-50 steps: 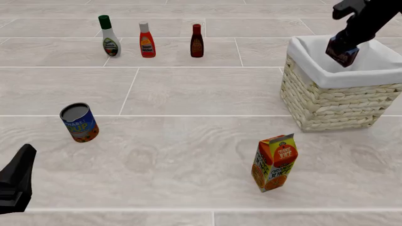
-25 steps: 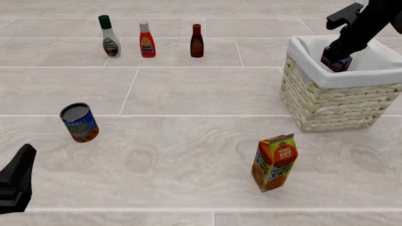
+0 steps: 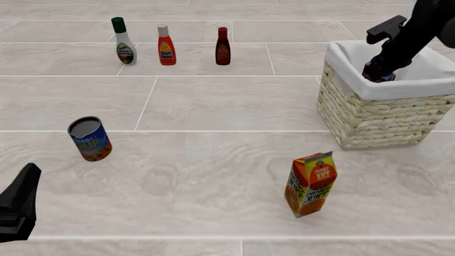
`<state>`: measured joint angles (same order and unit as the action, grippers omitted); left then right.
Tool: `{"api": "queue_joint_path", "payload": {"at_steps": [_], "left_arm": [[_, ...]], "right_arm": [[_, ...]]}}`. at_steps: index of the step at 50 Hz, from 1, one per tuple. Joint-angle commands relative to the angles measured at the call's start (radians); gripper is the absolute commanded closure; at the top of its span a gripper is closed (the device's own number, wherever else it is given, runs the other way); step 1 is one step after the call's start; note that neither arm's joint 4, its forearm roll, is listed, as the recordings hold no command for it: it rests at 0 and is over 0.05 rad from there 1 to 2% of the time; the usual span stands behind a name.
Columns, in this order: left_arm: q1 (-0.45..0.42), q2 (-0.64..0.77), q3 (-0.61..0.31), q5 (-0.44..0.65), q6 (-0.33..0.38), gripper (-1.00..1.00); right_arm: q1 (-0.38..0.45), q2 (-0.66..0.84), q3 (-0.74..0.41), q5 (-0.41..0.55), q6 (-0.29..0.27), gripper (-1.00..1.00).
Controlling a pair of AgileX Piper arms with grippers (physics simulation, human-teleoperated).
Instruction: Pick the chocolate pudding and place it in the basket.
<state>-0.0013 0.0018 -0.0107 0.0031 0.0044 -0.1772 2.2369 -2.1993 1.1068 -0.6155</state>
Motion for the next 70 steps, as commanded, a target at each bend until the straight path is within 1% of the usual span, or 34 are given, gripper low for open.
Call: {"api": "queue_joint_path", "payload": {"at_steps": [1, 4, 7, 8, 10, 15, 21, 36, 42, 70], "left_arm": [[0.001, 0.0, 0.002, -0.001, 0.0, -1.0], [0.001, 0.0, 0.002, -0.001, 0.0, -1.0], [0.001, 0.0, 0.002, -0.001, 0.0, -1.0], [0.001, 0.0, 0.002, -0.001, 0.0, -1.0], [0.001, 0.0, 0.002, -0.001, 0.0, -1.0], [0.001, 0.0, 0.002, -0.001, 0.0, -1.0], [0.001, 0.0, 0.002, -0.001, 0.0, -1.0], [0.001, 0.0, 0.002, -0.001, 0.0, -1.0], [0.001, 0.0, 0.002, -0.001, 0.0, -1.0], [0.001, 0.0, 0.002, -0.001, 0.0, -1.0]], "right_arm": [[-0.002, 0.003, -0.014, 0.007, 0.013, 1.0], [-0.003, 0.01, -0.034, 0.007, 0.01, 1.0], [-0.007, 0.006, -0.018, -0.001, 0.006, 1.0], [-0.009, 0.001, -0.005, -0.01, -0.002, -1.0], [-0.005, 0.005, -0.018, -0.002, 0.006, -1.0], [-0.006, 0.0, -0.006, -0.007, -0.001, -1.0], [-0.004, -0.001, -0.008, -0.006, 0.004, -1.0], [-0.002, -0.031, 0.029, -0.02, 0.002, -1.0], [0.002, -0.074, 0.08, -0.04, 0.002, -1.0], [0.014, -0.263, 0.264, -0.078, 0.006, -1.0]]}}
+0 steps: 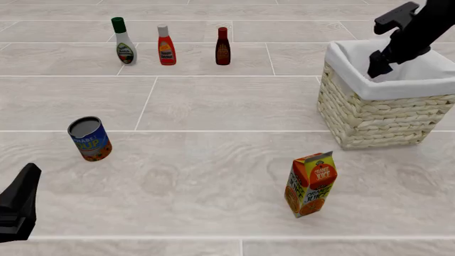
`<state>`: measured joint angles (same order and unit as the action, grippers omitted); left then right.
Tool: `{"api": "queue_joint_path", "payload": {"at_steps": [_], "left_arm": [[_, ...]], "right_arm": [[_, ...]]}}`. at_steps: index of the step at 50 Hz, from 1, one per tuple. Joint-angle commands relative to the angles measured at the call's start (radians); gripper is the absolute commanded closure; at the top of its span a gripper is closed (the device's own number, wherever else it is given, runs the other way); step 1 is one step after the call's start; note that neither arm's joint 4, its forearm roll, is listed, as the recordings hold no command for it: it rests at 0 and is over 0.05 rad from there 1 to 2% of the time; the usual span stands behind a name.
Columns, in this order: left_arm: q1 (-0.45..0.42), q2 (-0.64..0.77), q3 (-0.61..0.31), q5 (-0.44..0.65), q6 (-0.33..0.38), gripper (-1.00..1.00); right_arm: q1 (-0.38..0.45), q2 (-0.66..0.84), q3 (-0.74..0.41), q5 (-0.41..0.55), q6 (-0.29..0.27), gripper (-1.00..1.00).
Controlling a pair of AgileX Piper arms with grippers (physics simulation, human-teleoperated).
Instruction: Pick the chocolate pudding and place it in the basket.
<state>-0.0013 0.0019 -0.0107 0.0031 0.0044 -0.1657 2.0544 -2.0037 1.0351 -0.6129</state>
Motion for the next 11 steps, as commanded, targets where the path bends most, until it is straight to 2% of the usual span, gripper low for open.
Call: {"api": "queue_joint_path", "payload": {"at_steps": [1, 11], "left_arm": [[0.001, 0.0, 0.002, -0.001, 0.0, -1.0], [0.001, 0.0, 0.002, -0.001, 0.0, -1.0]], "right_arm": [[0.002, -0.085, 0.073, -0.007, 0.003, -1.0], [0.005, -0.159, 0.131, -0.009, 0.005, -1.0]]}}
